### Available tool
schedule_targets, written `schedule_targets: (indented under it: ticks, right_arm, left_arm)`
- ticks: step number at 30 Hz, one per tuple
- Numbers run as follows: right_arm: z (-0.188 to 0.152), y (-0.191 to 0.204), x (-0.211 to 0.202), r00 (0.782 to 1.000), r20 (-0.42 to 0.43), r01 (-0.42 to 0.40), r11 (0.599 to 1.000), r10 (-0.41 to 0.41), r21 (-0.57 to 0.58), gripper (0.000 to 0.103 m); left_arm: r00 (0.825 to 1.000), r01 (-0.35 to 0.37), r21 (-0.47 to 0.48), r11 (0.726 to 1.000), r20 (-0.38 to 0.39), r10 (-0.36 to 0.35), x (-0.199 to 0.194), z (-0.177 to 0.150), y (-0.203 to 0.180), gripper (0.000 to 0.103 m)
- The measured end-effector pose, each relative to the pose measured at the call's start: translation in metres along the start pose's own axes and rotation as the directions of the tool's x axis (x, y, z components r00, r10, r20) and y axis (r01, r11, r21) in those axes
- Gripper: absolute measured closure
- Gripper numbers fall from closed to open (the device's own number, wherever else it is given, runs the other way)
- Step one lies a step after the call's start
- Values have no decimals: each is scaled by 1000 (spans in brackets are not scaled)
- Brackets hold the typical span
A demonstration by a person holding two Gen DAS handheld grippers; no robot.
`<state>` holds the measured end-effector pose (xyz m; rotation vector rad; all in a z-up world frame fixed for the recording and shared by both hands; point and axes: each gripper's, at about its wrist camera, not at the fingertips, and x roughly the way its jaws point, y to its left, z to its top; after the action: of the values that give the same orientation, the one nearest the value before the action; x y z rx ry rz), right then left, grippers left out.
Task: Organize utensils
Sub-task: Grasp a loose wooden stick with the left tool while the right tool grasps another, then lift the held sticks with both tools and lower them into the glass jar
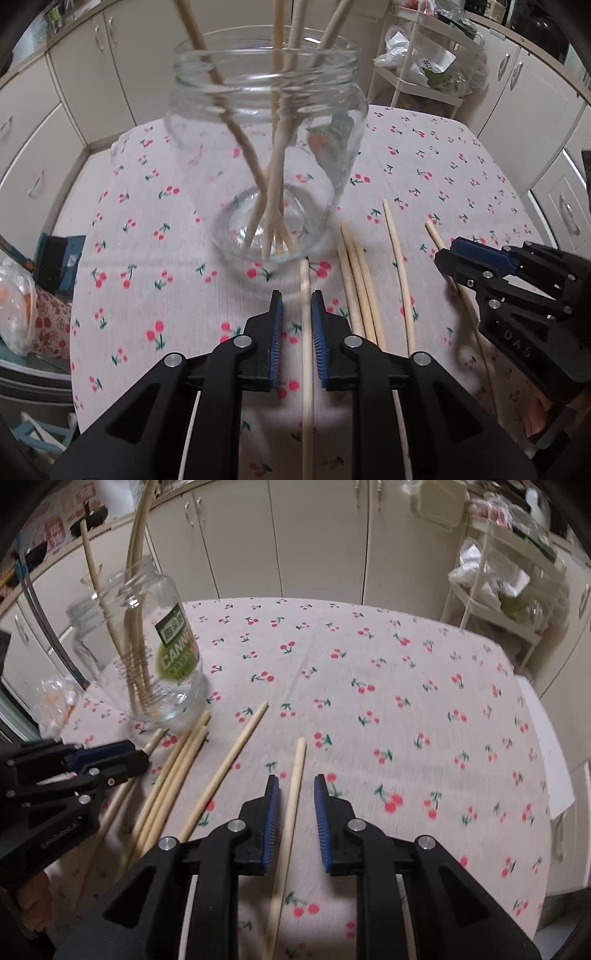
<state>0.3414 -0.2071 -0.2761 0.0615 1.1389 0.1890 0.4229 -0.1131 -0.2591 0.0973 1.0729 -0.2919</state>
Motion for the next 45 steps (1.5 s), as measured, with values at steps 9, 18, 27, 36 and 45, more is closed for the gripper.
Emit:
schedule_targets:
  ticks: [9, 18, 27, 36, 45]
  right_arm:
    - [-11, -7, -8, 998, -3, -59, 997, 60, 53, 97]
    - [-34, -38, -39, 955, 128, -296, 909, 269, 292, 97]
    - [-36, -32, -53, 922, 230, -373, 878, 313, 300, 97]
    - [-36, -43, -67, 899, 339, -386, 869, 278, 309, 97]
    - [-37, -46, -64, 891, 354, -400, 859, 284, 319, 97]
  left_arm:
    - [1000, 8, 83, 997, 11, -9, -5, -8, -15, 98]
    - [958, 186, -27, 982, 228, -175, -89, -16, 17, 98]
    - [813, 265, -143, 954, 565, -141, -163, 36, 51, 98]
    - [726, 305, -204, 930, 682, -89, -167, 90, 64, 98]
    - [637, 295, -215, 931, 771, -24, -162, 125, 60, 98]
